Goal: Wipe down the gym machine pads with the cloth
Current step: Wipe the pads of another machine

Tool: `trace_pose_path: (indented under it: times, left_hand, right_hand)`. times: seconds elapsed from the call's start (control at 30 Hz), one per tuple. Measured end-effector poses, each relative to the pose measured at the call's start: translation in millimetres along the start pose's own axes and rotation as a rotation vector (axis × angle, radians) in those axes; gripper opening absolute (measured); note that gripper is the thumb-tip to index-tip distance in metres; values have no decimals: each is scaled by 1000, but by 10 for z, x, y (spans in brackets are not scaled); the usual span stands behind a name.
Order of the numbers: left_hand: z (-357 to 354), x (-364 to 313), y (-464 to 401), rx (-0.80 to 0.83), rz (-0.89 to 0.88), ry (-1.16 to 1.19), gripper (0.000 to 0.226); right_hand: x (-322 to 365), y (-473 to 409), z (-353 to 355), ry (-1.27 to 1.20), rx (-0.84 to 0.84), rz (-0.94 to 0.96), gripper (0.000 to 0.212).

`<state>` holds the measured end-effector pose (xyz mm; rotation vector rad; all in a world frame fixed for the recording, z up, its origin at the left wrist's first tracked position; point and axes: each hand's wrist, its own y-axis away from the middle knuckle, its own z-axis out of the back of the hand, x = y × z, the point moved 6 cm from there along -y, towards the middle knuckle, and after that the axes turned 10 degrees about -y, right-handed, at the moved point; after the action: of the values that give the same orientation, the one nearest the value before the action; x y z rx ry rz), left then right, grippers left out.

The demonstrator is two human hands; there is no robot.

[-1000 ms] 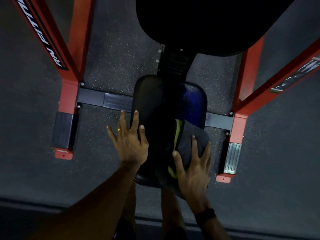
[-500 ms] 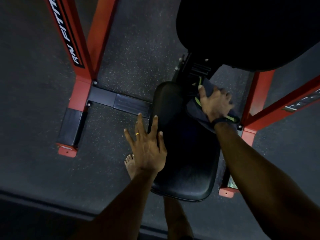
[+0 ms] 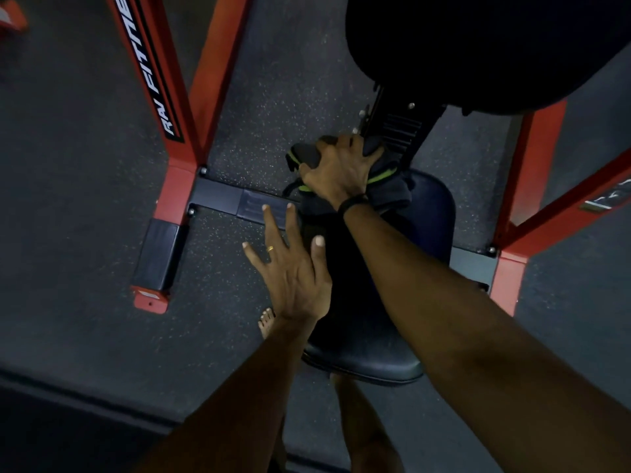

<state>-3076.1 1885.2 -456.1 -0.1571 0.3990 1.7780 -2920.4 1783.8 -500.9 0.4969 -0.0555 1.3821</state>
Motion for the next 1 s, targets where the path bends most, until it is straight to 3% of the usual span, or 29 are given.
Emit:
trace_pose_path:
  times: [0.1,0.2,0.33,0.4,0.53,0.67,0.8,0.9,1.0]
  left_hand:
    - [166,31,57,-118,34,157,68]
    - [388,232,155,-238,200,359,67]
    - [709,505,149,-339,285,439,67]
    - [772,570,48,-343,243,464,66]
    - [705,468,-72,-233,200,470,64]
    - [538,311,22,-166,224,550,66]
    - [193,275,168,-124,303,680,66]
    - [135,78,270,-99,166,454,61]
    - [121,41,211,-73,185,296,66]
  right_hand:
    - [157,421,8,-24,5,88,47]
    - [304,1055,-16,-5,88,173,43]
    - [457,2045,62,-51,45,255,34]
    - [424,2482,57,-26,60,312,37]
    - [101,2921,64,-14,129,360,62]
    - [-173,2470,189,-58,70,193,58]
    - [-554,1095,219,-104,-44,-131,55]
    - [-739,355,195,-75,-15,-191,57]
    - [-675,748,251,-57,-99,-108,58]
